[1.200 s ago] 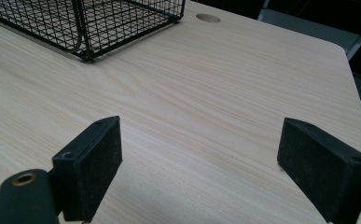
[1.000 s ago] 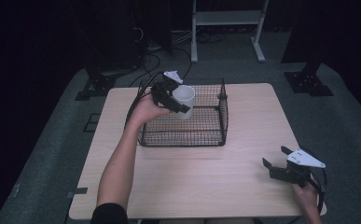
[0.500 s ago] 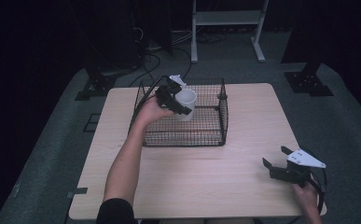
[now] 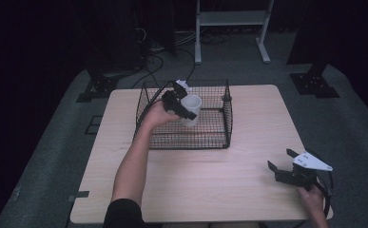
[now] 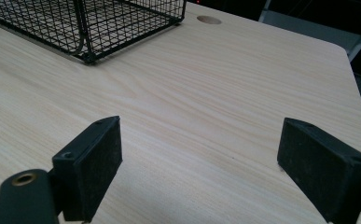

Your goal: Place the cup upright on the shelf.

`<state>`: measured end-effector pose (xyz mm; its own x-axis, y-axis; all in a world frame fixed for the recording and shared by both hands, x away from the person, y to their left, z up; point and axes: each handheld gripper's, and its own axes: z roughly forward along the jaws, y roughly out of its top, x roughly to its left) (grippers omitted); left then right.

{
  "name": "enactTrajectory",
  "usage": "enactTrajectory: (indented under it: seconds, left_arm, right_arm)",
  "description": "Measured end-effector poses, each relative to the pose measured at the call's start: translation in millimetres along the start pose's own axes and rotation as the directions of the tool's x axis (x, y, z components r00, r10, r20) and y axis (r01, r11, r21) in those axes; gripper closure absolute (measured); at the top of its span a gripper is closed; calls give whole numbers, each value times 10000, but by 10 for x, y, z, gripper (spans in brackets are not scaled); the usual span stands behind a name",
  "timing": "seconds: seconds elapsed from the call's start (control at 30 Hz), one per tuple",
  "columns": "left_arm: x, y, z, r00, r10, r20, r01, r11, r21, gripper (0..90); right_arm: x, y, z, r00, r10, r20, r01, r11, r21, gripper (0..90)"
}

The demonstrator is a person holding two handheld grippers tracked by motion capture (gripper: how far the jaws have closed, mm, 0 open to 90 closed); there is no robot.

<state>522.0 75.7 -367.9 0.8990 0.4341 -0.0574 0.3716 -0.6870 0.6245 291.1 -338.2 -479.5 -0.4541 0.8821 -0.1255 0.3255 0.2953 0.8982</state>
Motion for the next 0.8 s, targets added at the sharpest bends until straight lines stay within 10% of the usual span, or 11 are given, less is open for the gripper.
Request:
enactTrajectory:
  seconds: [0.8]
  left_arm:
    - [102,-74,264,9985,-485,238,476,9981,392,215]
  right_arm:
    - [-3,-1,-1,10000,49,-25,-49,10000,-26,131]
